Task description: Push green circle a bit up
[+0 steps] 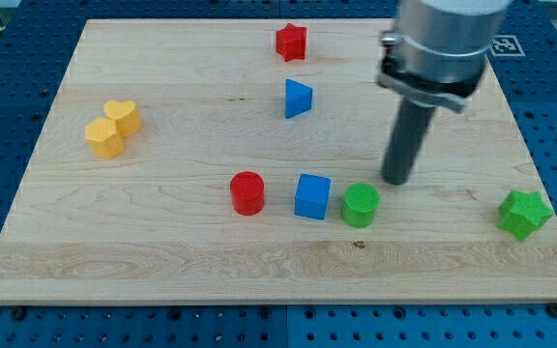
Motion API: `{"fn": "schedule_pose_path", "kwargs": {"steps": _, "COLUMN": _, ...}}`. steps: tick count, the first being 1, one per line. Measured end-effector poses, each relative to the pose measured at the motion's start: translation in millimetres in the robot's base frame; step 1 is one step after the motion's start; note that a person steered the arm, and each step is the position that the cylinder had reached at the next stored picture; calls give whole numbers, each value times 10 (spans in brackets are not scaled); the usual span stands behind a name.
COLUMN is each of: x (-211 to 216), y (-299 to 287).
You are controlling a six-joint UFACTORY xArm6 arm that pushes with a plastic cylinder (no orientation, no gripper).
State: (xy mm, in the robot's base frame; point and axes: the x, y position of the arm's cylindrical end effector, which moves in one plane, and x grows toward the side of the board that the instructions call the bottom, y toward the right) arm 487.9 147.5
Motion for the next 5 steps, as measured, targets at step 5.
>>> {"fn": "schedule_pose_path", "kwargs": {"steps": 5, "x": 844, "y": -753}}
